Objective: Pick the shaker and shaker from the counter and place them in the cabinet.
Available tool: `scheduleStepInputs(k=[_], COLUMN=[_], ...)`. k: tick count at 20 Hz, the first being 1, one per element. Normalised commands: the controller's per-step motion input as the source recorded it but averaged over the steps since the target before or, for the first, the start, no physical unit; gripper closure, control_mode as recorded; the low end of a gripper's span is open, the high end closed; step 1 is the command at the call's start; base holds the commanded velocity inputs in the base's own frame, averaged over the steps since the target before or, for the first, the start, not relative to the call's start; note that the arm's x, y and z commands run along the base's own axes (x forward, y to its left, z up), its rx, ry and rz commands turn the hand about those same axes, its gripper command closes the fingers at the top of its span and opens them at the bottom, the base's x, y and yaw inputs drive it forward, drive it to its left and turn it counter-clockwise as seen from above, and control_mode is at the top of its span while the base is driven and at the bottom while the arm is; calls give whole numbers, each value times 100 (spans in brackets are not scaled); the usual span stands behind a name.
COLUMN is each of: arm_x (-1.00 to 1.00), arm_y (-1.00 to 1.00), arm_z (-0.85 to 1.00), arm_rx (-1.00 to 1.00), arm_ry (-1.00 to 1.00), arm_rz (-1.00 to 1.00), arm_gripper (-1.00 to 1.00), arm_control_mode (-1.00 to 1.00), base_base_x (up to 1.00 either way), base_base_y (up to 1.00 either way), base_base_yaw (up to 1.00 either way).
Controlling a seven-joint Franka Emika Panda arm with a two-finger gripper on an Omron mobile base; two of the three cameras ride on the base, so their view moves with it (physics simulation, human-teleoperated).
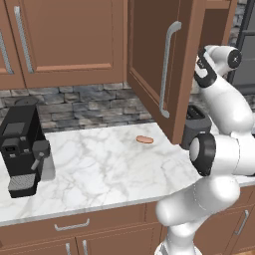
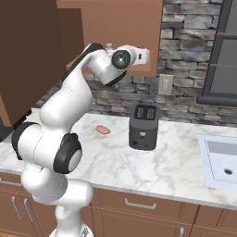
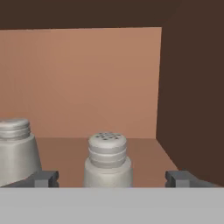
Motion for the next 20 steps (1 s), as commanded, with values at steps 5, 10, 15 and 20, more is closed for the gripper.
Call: scheduleStepInputs(k=[5,10,15,20], arm_x=[-89,-100,-100,-100], arm_y=[0,3,7,0], arm_z=[-8,-59,-100,-100], arm_rx=[0,-2,-1,-6], arm_ry=[0,-3,-12,-8], arm_rz=[-2,0,0,0], arm_gripper=[-100,-100,-100,-100], arm_control_mode=[-100,-100,-100,-100], base_base_x=[0,0,0,0], base_base_y=[0,0,0,0], base_base_yaw=[0,0,0,0])
